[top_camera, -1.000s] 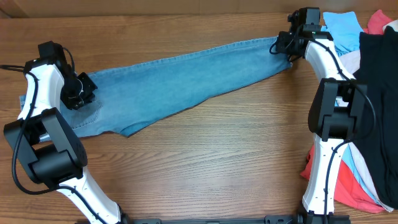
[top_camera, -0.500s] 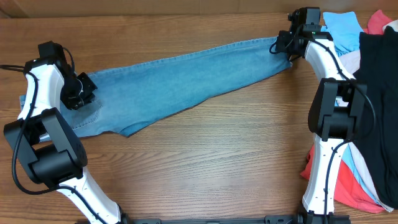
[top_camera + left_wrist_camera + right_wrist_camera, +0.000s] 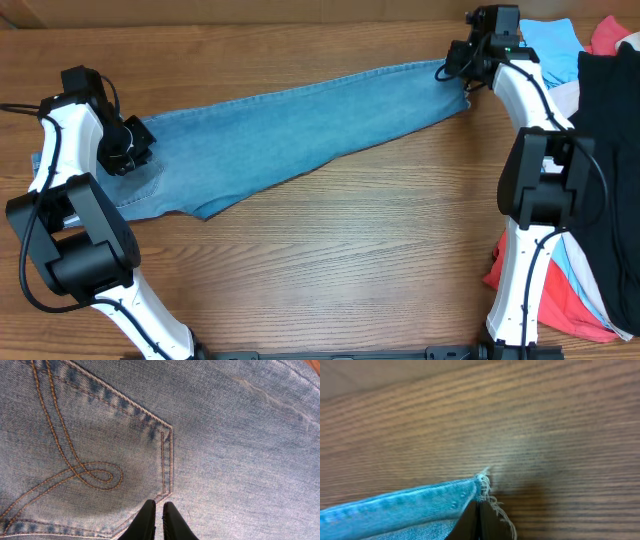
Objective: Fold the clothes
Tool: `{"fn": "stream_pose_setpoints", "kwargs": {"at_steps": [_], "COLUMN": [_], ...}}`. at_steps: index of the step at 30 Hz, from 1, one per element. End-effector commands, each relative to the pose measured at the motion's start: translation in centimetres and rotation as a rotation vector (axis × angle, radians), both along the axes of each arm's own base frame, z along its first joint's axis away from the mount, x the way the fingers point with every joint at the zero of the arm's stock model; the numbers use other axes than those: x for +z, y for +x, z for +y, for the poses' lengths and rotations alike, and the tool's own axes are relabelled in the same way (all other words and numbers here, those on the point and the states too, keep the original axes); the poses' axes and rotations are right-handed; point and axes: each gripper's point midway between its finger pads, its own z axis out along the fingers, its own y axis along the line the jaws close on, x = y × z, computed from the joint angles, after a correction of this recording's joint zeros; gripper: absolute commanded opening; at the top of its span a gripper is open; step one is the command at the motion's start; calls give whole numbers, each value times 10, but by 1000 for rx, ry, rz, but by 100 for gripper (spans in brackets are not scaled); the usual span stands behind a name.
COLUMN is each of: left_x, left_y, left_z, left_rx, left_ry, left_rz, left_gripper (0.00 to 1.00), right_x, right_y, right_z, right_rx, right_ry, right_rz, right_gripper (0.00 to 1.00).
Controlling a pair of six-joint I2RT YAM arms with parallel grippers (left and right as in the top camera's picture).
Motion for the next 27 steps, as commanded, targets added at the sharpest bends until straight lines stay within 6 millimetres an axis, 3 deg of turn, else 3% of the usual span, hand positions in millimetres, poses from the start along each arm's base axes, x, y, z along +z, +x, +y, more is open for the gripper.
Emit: {"fn": "stream_pose_setpoints", "kwargs": {"at_steps": [1, 11, 12, 14, 18, 27], "left_x": [2, 3, 3, 2, 2, 2], "left_y": [3, 4, 4, 4, 4, 3], "left_z": [4, 5, 5, 4, 4, 4], "left_rx": [-11, 0, 0, -1, -1, -1], "left_ry": [21, 21, 21, 20, 20, 19], "left_rz": [-9, -12, -12, -11, -11, -9], "left_gripper": [11, 10, 10, 10, 10, 11], "right_x": [56, 73, 71, 66, 47, 6], "right_y": [12, 27, 26, 22, 4, -62], "right_z": [-5, -2, -2, -2, -20, -50], "right_rx": [-6, -8, -9, -8, -59, -111], "right_ry": [-6, 23, 22, 21, -10, 62], "right_rz": [-118, -208, -198, -173, -66, 242], "right_gripper": [4, 4, 23, 48, 65, 70]}}
